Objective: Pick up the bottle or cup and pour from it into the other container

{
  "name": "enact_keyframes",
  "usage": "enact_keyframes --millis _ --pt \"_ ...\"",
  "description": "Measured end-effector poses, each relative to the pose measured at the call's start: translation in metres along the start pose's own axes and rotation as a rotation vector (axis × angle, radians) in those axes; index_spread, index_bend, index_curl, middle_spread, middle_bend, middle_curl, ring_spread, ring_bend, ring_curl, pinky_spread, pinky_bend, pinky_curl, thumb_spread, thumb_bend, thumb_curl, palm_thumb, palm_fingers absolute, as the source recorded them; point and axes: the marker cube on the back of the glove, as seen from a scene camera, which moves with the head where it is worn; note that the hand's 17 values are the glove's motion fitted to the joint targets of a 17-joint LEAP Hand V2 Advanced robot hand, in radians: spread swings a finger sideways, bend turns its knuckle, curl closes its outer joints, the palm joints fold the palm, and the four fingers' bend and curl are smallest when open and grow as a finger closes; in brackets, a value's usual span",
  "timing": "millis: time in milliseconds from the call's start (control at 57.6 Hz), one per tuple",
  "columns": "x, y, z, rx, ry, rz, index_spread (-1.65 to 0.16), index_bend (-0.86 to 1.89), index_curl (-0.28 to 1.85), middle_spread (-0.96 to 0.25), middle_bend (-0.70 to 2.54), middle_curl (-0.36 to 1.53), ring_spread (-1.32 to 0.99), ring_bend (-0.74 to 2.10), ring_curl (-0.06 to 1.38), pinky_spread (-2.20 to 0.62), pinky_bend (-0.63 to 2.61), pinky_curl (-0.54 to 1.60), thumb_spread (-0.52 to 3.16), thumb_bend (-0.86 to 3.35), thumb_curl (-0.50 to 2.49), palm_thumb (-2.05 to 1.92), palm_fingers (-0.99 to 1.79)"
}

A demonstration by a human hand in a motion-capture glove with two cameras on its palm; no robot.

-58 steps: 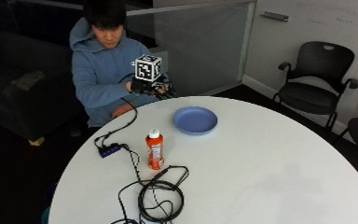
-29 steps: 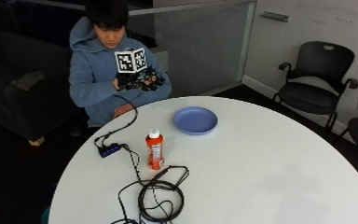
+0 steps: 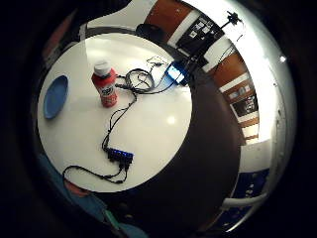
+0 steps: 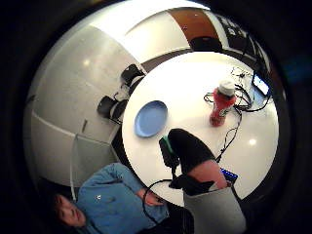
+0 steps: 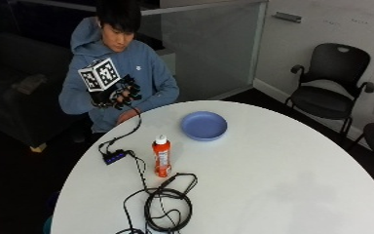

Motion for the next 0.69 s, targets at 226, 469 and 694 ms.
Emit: enact_keyframes --millis 226,469,694 --pt "0.052 0.009 0.013 0.065 -0.207 0.053 -0.35 0.11 0.23 -0.01 0.21 0.29 0.08 0.41 0.31 0.18 0.61 0.29 0.99 -0.03 0.33 0.48 0.03" --pt "0.100 0.007 0.040 0.093 -0.423 0.132 -0.35 0.12 0.21 0.01 0.21 0.31 0.08 0.44 0.31 0.18 0.65 0.30 0.95 -0.03 0.33 0.46 0.02" --pt "0.125 -0.004 0.068 0.106 -0.553 0.167 -0.35 0.12 0.20 0.02 0.21 0.32 0.09 0.47 0.31 0.18 0.67 0.30 0.94 -0.03 0.33 0.46 0.01"
